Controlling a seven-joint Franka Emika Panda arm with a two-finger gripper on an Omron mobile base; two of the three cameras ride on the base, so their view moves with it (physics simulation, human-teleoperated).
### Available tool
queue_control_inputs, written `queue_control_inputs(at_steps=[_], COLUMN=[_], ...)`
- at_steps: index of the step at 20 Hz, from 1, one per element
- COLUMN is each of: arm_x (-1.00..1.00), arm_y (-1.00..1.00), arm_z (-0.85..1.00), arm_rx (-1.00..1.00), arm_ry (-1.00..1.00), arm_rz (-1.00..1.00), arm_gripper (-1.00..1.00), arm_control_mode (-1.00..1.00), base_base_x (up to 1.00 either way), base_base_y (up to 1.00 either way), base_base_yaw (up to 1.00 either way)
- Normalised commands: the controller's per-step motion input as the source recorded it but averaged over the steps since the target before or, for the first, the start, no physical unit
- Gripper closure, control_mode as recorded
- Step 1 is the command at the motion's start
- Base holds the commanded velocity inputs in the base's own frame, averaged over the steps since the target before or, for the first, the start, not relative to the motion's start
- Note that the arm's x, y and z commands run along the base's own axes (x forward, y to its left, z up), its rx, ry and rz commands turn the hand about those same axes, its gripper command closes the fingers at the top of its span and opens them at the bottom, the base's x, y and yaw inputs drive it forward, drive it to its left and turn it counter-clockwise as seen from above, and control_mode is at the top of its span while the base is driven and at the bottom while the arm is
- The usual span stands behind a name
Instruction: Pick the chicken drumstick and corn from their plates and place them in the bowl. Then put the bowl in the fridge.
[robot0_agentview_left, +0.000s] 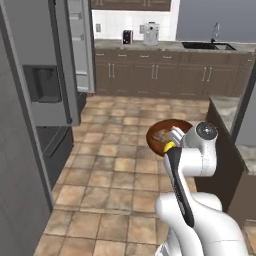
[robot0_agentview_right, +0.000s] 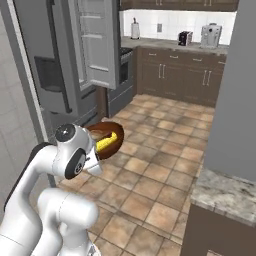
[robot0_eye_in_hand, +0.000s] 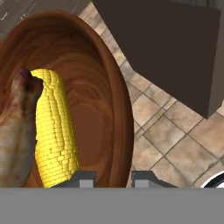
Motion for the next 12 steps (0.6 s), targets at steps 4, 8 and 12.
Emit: queue_control_inputs(at_steps=[4,8,12], arm_x=[0.0,0.0,0.0], arm_y=[0.0,0.0,0.0], arm_z=[0.0,0.0,0.0], arm_rx=[0.0,0.0,0.0], arm_ry=[0.0,0.0,0.0], arm_rz=[0.0,0.0,0.0], arm_gripper=[1.0,1.0,1.0], arm_control_mode=[1.0,1.0,1.0], base_base_x=[0.72,0.72,0.72], base_base_y=[0.14,0.17,0.17], base_base_yaw=[-0.27,-0.18,-0.06])
